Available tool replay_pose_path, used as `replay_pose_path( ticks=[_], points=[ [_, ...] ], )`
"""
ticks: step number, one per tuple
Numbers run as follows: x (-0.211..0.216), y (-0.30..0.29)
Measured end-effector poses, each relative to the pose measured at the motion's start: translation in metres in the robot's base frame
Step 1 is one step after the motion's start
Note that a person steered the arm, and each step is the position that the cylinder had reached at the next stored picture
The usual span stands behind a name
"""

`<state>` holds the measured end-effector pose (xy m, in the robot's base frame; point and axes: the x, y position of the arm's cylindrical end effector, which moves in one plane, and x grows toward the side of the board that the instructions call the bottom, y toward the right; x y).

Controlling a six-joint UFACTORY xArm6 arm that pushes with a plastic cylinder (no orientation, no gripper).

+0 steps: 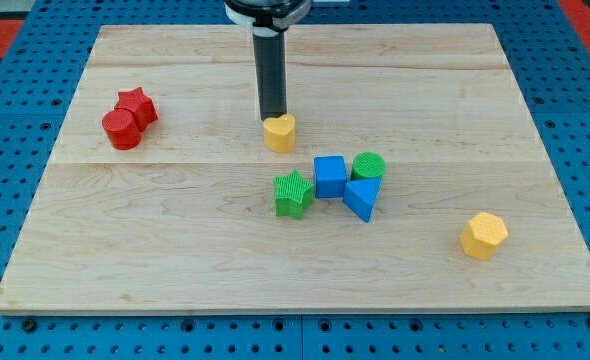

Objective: Move the yellow heart above the yellow hexagon

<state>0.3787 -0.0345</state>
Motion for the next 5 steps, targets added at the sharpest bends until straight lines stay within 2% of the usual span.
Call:
replay_pose_path(
  ticks=[1,2,3,4,5],
  points=[
    [0.011,-0.064],
    [0.026,-0.042],
    [0.027,0.038],
    [0.027,0.082],
    [0.015,0.1]
  ],
)
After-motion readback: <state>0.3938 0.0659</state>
